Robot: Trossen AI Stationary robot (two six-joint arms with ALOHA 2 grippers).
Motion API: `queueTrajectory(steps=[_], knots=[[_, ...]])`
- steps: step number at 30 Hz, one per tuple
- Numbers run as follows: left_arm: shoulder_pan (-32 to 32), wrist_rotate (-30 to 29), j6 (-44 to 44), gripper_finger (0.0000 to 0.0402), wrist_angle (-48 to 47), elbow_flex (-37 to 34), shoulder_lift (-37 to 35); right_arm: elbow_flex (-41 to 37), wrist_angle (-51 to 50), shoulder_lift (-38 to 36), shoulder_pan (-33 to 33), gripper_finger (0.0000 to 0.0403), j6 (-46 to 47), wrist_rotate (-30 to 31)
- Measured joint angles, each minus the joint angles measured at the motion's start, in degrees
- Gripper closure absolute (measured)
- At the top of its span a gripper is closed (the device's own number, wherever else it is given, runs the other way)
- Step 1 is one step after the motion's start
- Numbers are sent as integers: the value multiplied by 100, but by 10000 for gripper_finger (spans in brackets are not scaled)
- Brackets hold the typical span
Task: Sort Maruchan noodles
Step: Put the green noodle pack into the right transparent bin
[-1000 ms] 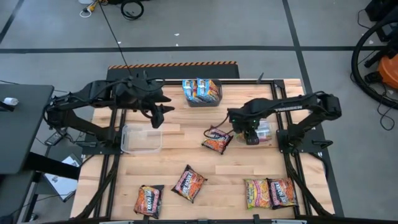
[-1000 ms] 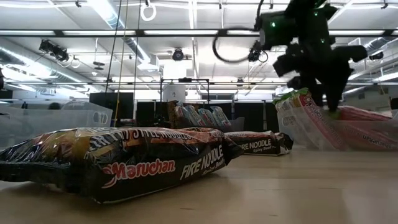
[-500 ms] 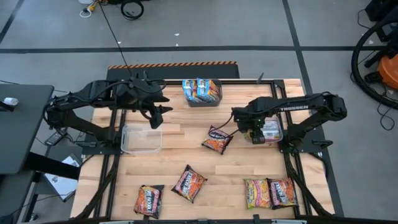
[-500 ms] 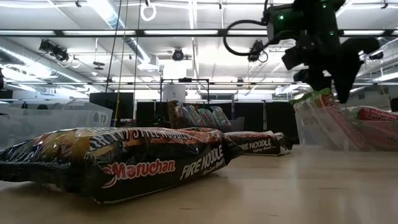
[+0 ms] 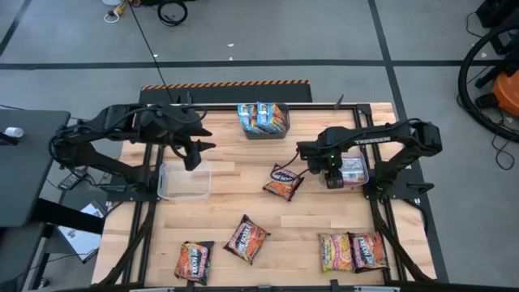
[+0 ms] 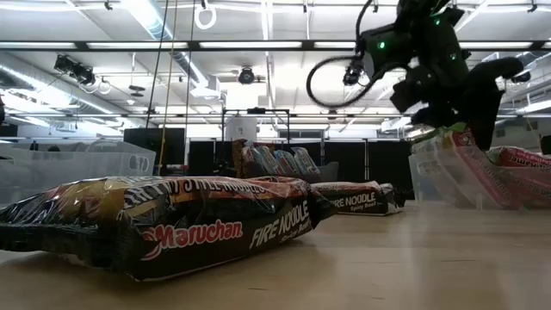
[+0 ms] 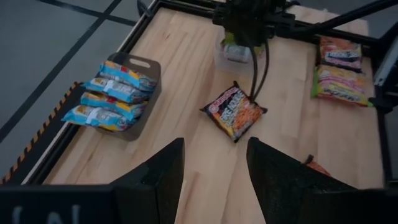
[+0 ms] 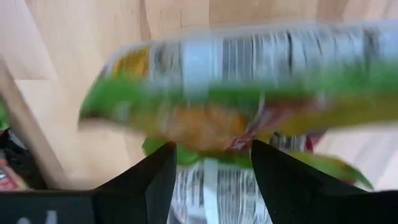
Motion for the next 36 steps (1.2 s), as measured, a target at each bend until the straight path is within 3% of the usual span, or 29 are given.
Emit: queueTrajectory(steps=[6, 12, 22, 36], knots=[[-50, 10, 47, 224, 109, 0, -48, 63, -70, -319, 11, 192, -43, -3], [-52, 29, 173, 224, 701, 0, -48, -198, 533, -258, -69, 192, -194, 48], [169, 245, 460, 224, 896, 214, 40, -347, 102, -487, -98, 192, 240, 122], [553, 316, 715, 224, 603, 208, 116, -858, 830, -459, -177, 193, 105, 49]])
